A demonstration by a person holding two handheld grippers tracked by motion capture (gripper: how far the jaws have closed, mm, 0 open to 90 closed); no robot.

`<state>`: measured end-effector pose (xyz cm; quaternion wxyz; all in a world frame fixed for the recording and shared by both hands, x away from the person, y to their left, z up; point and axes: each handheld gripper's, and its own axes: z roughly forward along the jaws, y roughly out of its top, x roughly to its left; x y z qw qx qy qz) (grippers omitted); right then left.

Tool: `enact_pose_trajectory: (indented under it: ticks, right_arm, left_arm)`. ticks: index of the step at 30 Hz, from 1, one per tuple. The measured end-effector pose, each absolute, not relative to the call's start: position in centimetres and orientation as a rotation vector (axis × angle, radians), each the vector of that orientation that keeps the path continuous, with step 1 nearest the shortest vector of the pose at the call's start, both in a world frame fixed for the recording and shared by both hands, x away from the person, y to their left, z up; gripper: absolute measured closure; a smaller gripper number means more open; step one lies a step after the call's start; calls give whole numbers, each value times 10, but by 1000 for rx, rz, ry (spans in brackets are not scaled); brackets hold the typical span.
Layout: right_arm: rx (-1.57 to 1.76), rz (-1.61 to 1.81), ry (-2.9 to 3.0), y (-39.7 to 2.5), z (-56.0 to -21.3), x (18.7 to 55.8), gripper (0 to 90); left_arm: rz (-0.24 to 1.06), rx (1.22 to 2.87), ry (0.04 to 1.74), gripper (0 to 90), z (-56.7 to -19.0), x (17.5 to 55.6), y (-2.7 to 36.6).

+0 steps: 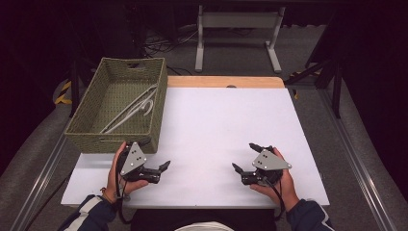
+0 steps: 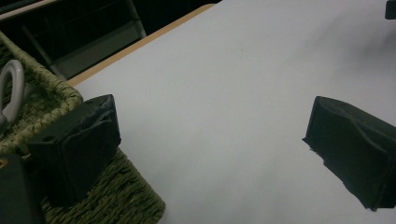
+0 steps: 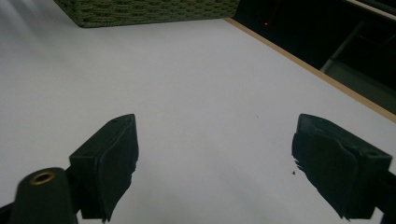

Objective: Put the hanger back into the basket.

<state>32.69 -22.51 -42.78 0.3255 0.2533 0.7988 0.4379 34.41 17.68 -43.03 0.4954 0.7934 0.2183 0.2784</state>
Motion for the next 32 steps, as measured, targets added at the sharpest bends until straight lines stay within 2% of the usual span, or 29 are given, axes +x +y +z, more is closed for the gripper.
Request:
enact_pose_trajectory:
  ticks: [8, 32]
  right_arm:
    - [654, 1171, 2096, -223, -425, 324, 165]
    - [686, 1184, 2043, -225, -425, 326, 127]
  left_arm:
    - [654, 1898, 545, 35, -431, 343, 181]
    - [642, 1932, 561, 36, -436, 347, 176]
